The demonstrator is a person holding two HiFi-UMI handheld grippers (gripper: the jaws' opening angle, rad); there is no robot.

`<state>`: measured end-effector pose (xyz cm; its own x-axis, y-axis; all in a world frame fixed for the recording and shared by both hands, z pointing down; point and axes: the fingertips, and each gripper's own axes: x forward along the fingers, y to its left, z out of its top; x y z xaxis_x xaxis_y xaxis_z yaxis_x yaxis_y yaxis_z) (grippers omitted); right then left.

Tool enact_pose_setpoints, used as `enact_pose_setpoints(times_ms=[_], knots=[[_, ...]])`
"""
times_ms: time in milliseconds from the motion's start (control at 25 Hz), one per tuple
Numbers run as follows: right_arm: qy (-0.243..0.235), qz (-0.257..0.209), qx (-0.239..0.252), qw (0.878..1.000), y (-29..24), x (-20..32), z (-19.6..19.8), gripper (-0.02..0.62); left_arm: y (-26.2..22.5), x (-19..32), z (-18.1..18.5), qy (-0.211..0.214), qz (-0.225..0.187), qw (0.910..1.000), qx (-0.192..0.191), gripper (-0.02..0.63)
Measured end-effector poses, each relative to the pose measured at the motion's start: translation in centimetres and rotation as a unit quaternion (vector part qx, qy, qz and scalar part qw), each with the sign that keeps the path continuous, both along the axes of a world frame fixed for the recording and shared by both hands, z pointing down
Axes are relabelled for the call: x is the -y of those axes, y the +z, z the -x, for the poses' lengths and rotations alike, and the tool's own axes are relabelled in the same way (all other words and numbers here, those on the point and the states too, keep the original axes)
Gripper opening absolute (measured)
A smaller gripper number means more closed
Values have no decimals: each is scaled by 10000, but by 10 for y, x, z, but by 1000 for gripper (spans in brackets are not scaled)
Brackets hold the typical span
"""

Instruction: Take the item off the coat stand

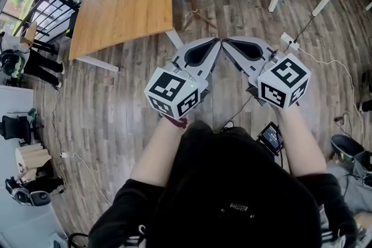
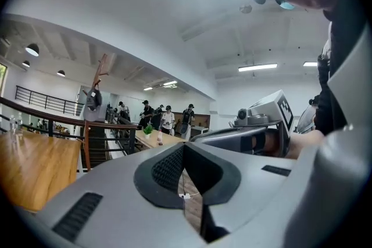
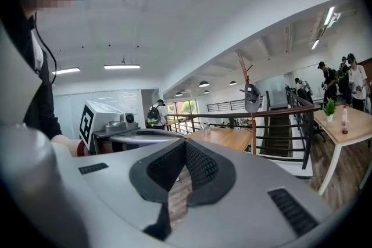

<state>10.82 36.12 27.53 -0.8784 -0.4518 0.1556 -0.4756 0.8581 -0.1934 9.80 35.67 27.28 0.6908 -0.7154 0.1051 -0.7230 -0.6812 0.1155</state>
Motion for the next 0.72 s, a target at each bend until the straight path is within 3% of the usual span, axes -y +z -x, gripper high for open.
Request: enact_pose_setpoints(times_ms=[320,720], knots=[[104,-60,117,9999,-4,23,-21,17,0,15,-22,185,-72,9997,140,3],[274,28,-2,9996,-3,83,-3,17,-1,84,-3,276,-82,9995,-93,3]])
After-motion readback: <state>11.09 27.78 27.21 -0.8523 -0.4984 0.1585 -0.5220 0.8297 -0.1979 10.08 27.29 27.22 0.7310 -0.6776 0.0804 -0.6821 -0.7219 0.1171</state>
